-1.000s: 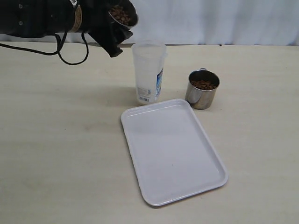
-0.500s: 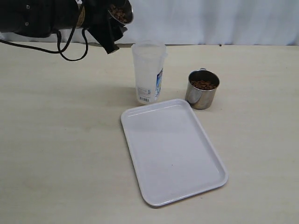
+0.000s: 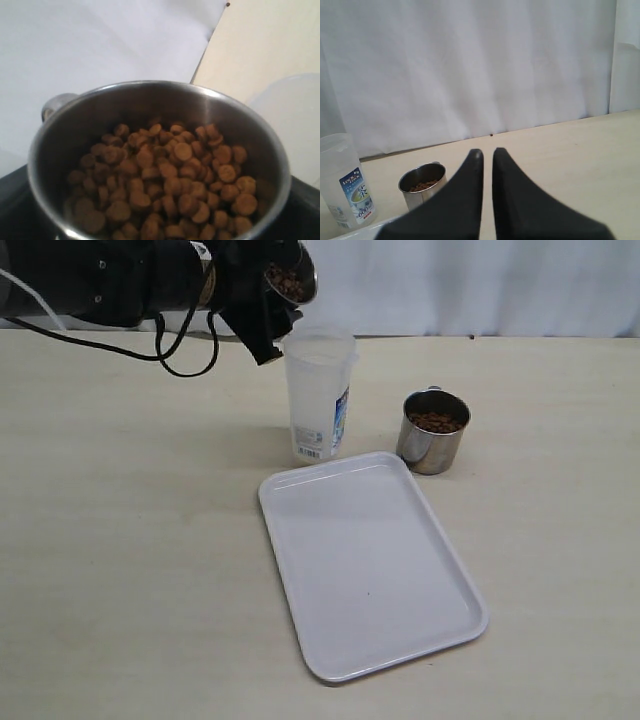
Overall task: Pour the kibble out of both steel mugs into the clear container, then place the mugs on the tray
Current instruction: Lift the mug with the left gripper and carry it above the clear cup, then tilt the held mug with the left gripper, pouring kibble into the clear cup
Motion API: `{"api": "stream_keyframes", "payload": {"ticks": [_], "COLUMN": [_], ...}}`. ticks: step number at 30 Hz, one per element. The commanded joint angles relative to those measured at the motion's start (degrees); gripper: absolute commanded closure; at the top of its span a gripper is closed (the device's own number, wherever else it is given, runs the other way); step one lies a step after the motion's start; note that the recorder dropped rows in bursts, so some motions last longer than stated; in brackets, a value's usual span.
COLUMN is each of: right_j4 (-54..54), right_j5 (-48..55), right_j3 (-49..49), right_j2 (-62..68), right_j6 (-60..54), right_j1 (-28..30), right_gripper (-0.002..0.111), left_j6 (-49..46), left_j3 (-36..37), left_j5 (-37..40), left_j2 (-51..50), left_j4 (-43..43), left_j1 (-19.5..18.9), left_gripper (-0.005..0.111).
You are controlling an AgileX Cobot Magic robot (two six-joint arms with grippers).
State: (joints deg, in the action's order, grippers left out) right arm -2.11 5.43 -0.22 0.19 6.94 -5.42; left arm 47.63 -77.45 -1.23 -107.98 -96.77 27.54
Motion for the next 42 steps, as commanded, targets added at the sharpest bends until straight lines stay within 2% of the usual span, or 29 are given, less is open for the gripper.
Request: {"api": "stream_keyframes", "payload": {"ticks": [1, 11, 21, 39, 42], "right_j4": [0.0, 0.0, 0.0, 0.0, 0.0], "right_j5": [-0.1, -0.1, -0.1, -0.1, -0.1], "right_j3": [0.2, 0.2, 0.2, 0.2, 0.2], "right_j2": [-0.2, -0.2, -0.2, -0.2, -0.2], "right_j6": [-0.3, -0.3, -0.3, -0.3, -0.3], "right_j1": [-0.1, -0.1, -0.1, -0.1, -0.1], "right_gripper": [0.103, 0.103, 0.103, 0.103, 0.103], "left_j6": [-0.7, -3.6, -9.1, -11.8, -12.7], "left_j3": [-0.6, -0.6, -0.6, -0.6, -0.7], "left_j5": [3.1, 6.9, 7.0, 5.4, 8.9], "left_j2": [0.5, 0.5, 0.5, -0.5, -0.5], "left_j4": [-1.7, -3.2, -3.2, -3.2, -3.2], "left_j1": [1.2, 1.9, 1.9, 2.2, 3.4], "left_gripper": [0.107, 0.107, 0.107, 0.107, 0.107]}}
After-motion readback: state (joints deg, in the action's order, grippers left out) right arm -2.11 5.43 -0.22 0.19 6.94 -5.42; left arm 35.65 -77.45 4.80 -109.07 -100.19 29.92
